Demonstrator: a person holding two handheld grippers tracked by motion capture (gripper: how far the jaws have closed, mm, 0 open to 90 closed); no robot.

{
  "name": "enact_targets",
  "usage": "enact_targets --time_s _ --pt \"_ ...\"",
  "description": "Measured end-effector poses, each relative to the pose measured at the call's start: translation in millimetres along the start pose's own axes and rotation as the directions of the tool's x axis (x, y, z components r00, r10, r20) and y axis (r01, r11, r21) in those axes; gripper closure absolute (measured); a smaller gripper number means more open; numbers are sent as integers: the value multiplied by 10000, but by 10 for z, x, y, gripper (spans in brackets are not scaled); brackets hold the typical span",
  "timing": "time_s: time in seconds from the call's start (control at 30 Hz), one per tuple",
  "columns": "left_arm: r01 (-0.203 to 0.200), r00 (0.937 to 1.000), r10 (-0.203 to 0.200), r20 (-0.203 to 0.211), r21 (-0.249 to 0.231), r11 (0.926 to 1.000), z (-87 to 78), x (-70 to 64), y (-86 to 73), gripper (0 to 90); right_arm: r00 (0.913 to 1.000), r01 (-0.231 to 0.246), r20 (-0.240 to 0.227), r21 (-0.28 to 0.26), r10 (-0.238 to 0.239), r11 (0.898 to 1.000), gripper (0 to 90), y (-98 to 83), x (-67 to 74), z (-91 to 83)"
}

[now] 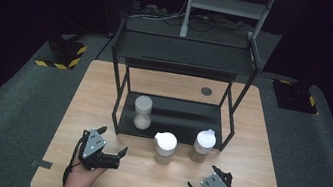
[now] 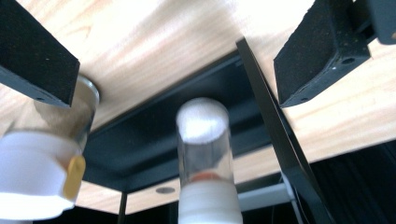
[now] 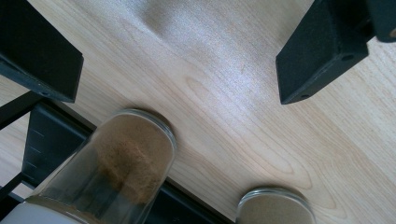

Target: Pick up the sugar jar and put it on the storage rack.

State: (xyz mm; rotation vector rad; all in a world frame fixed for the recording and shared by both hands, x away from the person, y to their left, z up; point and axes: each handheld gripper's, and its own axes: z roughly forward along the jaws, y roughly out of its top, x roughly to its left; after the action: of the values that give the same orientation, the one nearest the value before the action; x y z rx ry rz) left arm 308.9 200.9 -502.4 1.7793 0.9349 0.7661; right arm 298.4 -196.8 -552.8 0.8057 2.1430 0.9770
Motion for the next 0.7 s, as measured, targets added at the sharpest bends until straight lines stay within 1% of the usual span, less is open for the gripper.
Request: enact_targets --time_s 0.1,0.27,0.4,0.5,0.57,0.6,0.63,0.67,0.7 --pt "29 10000 -30 45 235 9997 5 -10 -88 4 10000 7 1 1 -7 10000 0 0 2 1" --pt "-36 9999 26 141 694 9976 14 -28 -231 4 10000 0 17 23 0 10000 0 1 3 3" --pt "-45 9999 31 144 937 9956 24 -37 -319 4 10000 2 37 30 -2 10000 0 2 4 4" --pt "-330 9994 315 146 1222 9920 45 -44 -383 4 10000 5 87 3 -5 10000 0 1 7 1" --pt "-456 9988 428 218 1479 9880 75 -55 -425 4 9999 15 105 -6 -15 10000 0 -1 10 -2" --pt "-652 9978 623 226 1652 9841 97 -70 -453 4 10000 22 87 11 -22 10000 0 -1 12 -3" --pt "-879 9961 848 241 1945 9770 117 -87 -459 4 10000 29 88 13 -30 10000 0 -2 12 -4" --pt "-879 9961 848 241 1945 9770 117 -87 -459 4 10000 29 88 13 -30 10000 0 -2 12 -4" --pt "-1097 9940 1074 224 1930 9750 120 -109 -458 4 10000 16 85 11 -16 10000 0 -2 6 -3"
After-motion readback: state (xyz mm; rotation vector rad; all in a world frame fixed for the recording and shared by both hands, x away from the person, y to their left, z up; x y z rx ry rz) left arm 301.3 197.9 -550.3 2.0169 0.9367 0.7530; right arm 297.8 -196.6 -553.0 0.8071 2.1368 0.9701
